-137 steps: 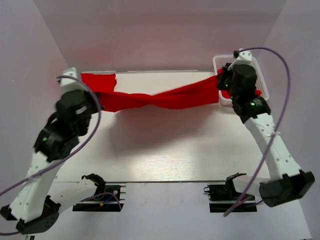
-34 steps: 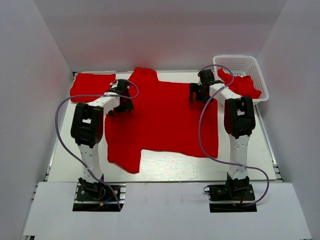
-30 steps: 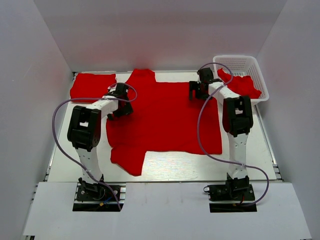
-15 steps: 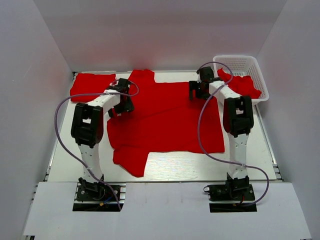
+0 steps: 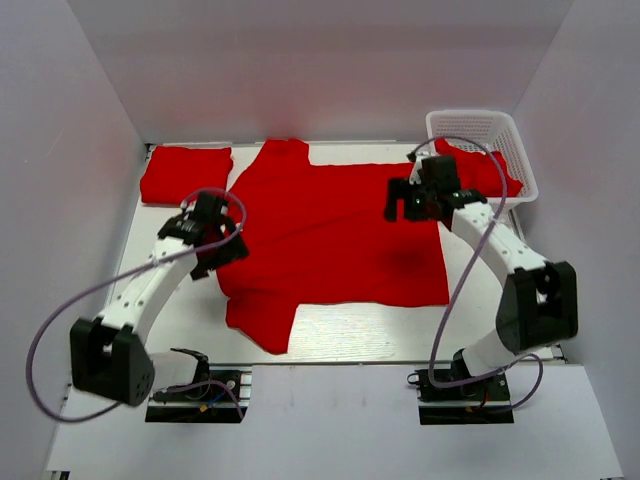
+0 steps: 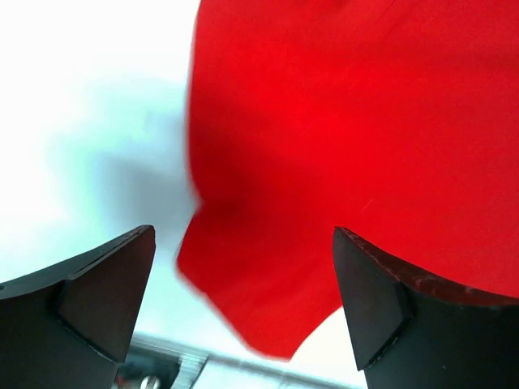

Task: Fold and stack the t-shirts
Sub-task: Flatten out the tshirt, then grap the side of the flattened tshirt closest away from the robot with both arms

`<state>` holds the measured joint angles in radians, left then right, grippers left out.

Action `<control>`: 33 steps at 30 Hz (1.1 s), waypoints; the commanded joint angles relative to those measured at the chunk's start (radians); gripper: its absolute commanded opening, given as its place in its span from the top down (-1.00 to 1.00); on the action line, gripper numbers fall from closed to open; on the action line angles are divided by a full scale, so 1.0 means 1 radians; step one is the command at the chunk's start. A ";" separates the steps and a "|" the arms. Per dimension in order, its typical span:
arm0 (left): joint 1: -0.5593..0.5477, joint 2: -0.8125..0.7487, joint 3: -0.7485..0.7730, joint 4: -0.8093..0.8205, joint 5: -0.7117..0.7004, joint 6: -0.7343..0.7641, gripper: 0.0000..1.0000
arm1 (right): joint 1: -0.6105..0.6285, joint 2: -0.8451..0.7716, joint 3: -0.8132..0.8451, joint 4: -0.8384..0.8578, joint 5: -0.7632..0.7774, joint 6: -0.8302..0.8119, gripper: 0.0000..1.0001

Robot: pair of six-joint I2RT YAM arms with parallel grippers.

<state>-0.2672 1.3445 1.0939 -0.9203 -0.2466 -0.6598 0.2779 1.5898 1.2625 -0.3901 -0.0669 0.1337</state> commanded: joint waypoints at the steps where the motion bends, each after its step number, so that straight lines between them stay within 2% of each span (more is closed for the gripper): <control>1: -0.013 -0.146 -0.180 -0.106 0.085 -0.106 -1.00 | 0.001 -0.114 -0.171 0.020 0.022 0.058 -0.81; 4: -0.013 -0.288 -0.306 -0.082 0.142 -0.129 -1.00 | -0.002 -0.264 -0.279 0.017 0.053 0.084 -0.81; 8: -0.013 -0.386 -0.434 0.013 0.237 -0.141 -1.00 | -0.003 -0.384 -0.385 0.037 0.062 0.127 -0.81; 12: -0.013 -0.386 -0.496 0.049 0.259 -0.161 -1.00 | -0.006 -0.481 -0.471 0.059 0.130 0.190 -0.81; 17: -0.013 -0.343 -0.517 0.081 0.228 -0.161 -0.97 | -0.006 -0.516 -0.508 0.060 0.167 0.224 -0.81; 21: -0.013 -0.301 -0.526 0.090 0.237 -0.170 -0.67 | -0.009 -0.513 -0.518 0.051 0.194 0.245 -0.81; 22: -0.013 -0.301 -0.541 0.090 0.237 -0.170 -0.51 | -0.011 -0.516 -0.526 0.051 0.197 0.257 -0.81; 24: -0.013 -0.301 -0.555 0.100 0.228 -0.181 -0.33 | -0.011 -0.514 -0.531 0.054 0.196 0.297 -0.81; 29: -0.013 -0.312 -0.620 0.127 0.256 -0.190 -0.04 | -0.016 -0.525 -0.568 0.060 0.208 0.337 -0.81; 31: -0.013 -0.300 -0.638 0.161 0.256 -0.190 0.01 | -0.019 -0.536 -0.578 0.060 0.216 0.348 -0.81; 33: -0.013 -0.269 -0.649 0.189 0.256 -0.190 0.25 | -0.016 -0.544 -0.595 0.066 0.219 0.356 -0.81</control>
<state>-0.2771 1.0458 0.4725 -0.7925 0.0048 -0.8448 0.2684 1.0657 0.6838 -0.3595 0.1257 0.4545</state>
